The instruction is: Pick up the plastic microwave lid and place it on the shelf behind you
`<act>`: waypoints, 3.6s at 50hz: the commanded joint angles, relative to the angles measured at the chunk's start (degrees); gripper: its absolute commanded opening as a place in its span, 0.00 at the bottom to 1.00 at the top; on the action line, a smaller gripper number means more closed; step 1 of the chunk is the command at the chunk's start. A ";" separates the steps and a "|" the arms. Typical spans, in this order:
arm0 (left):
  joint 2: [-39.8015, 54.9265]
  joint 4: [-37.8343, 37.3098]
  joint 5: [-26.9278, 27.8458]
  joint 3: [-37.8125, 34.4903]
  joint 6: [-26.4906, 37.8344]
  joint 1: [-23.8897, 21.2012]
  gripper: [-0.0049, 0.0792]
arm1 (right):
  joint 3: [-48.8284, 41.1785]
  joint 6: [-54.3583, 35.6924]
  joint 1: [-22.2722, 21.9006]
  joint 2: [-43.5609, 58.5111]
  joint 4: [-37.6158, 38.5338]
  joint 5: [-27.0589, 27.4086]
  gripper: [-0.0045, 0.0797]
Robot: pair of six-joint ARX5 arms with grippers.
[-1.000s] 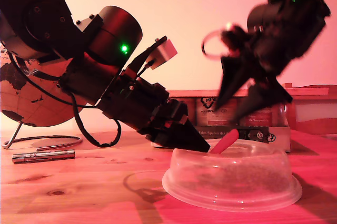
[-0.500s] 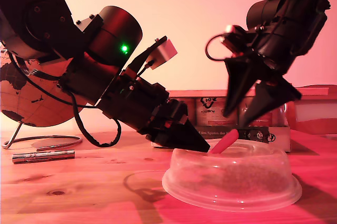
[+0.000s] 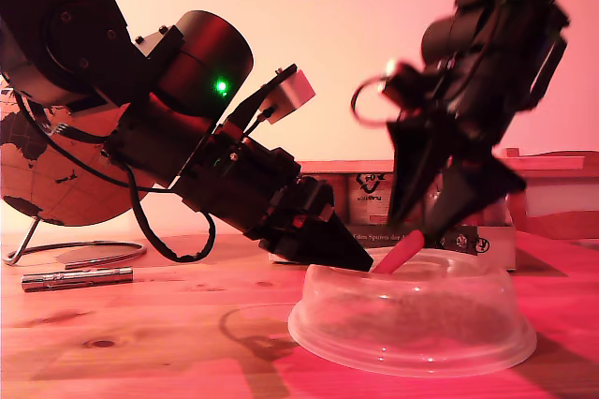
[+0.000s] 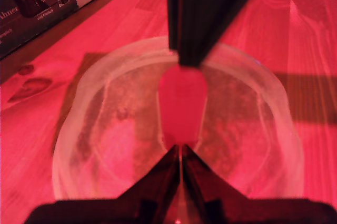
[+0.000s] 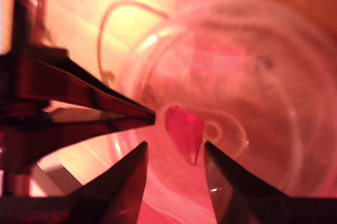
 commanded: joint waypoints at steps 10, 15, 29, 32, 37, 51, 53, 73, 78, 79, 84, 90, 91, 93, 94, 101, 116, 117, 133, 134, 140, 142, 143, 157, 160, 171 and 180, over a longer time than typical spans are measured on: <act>1.90 -2.36 -0.42 -1.88 0.20 -0.22 0.03 | -0.26 -0.13 0.24 1.38 -0.90 -1.51 0.41; 1.90 -2.36 -0.39 -1.88 0.20 -0.22 0.03 | -0.22 -0.13 0.26 1.36 -0.68 -2.25 0.41; 1.90 -2.40 -0.39 -1.88 0.20 -0.22 0.03 | 1.53 0.11 1.29 1.36 -0.22 -6.51 0.41; 1.90 -2.40 -0.39 -1.88 0.20 -0.22 0.03 | 2.05 0.39 1.70 1.36 -0.55 -7.43 0.41; 1.90 -2.38 -0.39 -1.88 0.20 -0.22 0.03 | 3.02 0.48 2.32 1.36 -0.63 -7.63 0.41; 1.90 -2.40 -0.39 -1.88 0.20 -0.22 0.03 | 3.39 0.52 3.02 1.36 -1.53 -3.04 0.39; 1.90 -2.40 -0.39 -1.88 0.20 -0.22 0.03 | 3.39 0.57 3.26 1.36 -1.57 -2.32 0.38; 1.90 -2.43 -0.39 -1.88 0.20 -0.22 0.03 | 3.39 2.03 6.62 1.36 1.70 4.24 0.27; 1.90 -2.43 -0.39 -1.88 0.20 -0.22 0.03 | 3.39 2.01 6.88 1.36 1.77 4.50 0.21; 1.90 -2.43 -0.39 -1.88 0.20 -0.22 0.03 | 3.39 2.01 6.88 1.36 1.77 4.57 0.20; 1.90 -2.43 -0.39 -1.88 0.20 -0.22 0.03 | 3.39 2.01 6.88 1.36 2.32 5.60 0.08; 1.90 -2.38 -0.39 -1.88 0.20 -0.22 0.03 | 3.39 2.01 6.86 1.36 3.04 6.01 0.04; 1.90 -2.38 -0.39 -1.88 0.20 -0.22 0.03 | 3.39 2.01 6.86 1.36 3.06 5.99 0.04; 1.90 -2.36 -0.39 -1.88 0.20 -0.22 0.03 | 3.39 1.99 6.86 1.36 3.06 6.05 0.04; 1.90 -2.36 -0.39 -1.88 0.20 -0.22 0.03 | 3.39 1.99 6.86 1.36 3.06 6.16 0.04; 1.77 -2.38 -0.39 -1.88 0.20 -0.22 0.03 | 3.39 1.99 6.84 1.36 3.04 7.65 0.04; -0.57 -2.58 -1.07 -1.88 0.20 -0.20 0.03 | 3.39 1.44 5.70 1.36 2.73 7.91 0.04; -0.63 -2.58 -1.09 -1.88 0.20 -0.20 0.03 | 3.39 1.44 5.68 1.36 2.73 7.93 0.04; -2.73 -6.10 -1.18 -1.88 0.20 -0.09 0.03 | 3.39 0.94 5.68 1.36 2.82 7.91 0.04; -3.02 -6.34 -1.20 -1.88 0.20 -0.09 0.03 | 3.39 0.94 5.68 1.36 2.82 7.91 0.04; -5.22 -8.87 -1.31 -1.88 0.22 0.00 0.03 | 3.39 0.92 5.68 1.36 2.80 7.93 0.04; -6.14 -9.68 -1.49 -1.88 0.22 0.13 0.03 | 3.39 0.92 5.64 1.36 2.80 7.93 0.04; -6.73 -10.25 -1.51 -1.88 0.24 0.22 0.03 | 3.39 0.92 5.57 1.36 2.82 7.91 0.04; -15.87 -22.47 -1.99 -1.90 0.81 2.89 0.03 | 3.39 0.92 5.03 1.36 2.71 7.93 0.04; -18.10 -25.24 -2.27 -1.90 1.68 3.54 0.03 | 3.39 0.94 4.98 1.36 2.73 7.91 0.04; -27.45 -34.10 -3.10 -1.90 1.73 6.82 0.03 | 3.39 0.92 4.96 1.36 2.84 7.89 0.04; -35.89 -39.69 -4.04 -1.90 1.75 9.81 0.03 | 3.39 0.92 4.94 1.36 2.91 7.89 0.04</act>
